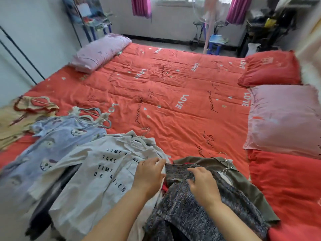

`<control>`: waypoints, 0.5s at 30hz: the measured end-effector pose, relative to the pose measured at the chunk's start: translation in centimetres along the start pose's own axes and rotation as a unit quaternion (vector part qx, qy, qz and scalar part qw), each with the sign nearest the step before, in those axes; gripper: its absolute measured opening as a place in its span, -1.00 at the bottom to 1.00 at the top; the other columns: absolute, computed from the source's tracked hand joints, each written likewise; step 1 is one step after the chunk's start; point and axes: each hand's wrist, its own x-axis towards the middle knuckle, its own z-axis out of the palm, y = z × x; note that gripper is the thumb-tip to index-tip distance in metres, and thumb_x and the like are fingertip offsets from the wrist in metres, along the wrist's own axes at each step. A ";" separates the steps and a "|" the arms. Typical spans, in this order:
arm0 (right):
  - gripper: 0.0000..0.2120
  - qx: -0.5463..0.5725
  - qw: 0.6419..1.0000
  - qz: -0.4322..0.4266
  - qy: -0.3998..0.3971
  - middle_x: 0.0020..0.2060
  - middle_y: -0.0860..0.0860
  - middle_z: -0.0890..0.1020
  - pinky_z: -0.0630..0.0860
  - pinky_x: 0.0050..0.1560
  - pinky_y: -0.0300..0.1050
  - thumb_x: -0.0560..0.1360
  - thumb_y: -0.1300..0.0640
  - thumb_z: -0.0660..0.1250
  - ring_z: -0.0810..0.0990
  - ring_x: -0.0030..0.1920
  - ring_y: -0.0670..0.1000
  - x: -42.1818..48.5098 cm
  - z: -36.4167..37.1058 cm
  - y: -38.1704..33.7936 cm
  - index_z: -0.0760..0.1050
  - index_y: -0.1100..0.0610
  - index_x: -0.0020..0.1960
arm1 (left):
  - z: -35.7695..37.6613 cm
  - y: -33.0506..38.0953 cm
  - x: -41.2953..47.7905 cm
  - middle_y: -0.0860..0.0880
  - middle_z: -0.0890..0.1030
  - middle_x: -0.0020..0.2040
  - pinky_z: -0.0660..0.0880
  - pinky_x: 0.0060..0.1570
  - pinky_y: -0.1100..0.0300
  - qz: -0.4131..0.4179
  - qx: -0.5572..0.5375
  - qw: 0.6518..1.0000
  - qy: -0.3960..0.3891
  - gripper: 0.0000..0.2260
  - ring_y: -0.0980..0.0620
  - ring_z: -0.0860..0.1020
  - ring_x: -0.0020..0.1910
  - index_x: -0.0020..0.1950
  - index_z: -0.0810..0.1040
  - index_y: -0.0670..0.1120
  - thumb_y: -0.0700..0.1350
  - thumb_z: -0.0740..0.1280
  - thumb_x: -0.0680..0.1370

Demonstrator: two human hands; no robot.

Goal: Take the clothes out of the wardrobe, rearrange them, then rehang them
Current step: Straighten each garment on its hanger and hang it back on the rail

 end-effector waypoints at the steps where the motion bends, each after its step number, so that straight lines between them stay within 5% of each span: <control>1: -0.63 -0.010 1.000 -0.019 -0.001 0.25 -0.04 0.47 0.34 0.29 -0.06 0.54 0.10 0.26 0.37 0.30 0.01 -0.3 0.6 -2.4 0.41 0.04 0.34 | -1.0 -1.9 -1.4 0.07 0.39 0.34 0.20 0.25 0.13 -0.010 -0.003 1.000 0.011 -0.58 0.03 0.32 0.33 0.43 0.26 0.08 0.04 0.20 0.58; 15: -0.62 -0.066 0.968 -0.234 -0.058 0.23 0.01 0.51 0.36 0.23 -0.12 0.49 0.10 0.32 0.46 0.24 0.06 -6.8 17.0 -39.4 0.45 0.04 0.31 | -9.6 -35.6 -25.6 0.05 0.37 0.34 0.15 0.30 0.13 -0.193 -0.002 0.978 0.075 -0.53 0.01 0.31 0.33 0.48 0.19 0.07 0.08 0.16 0.58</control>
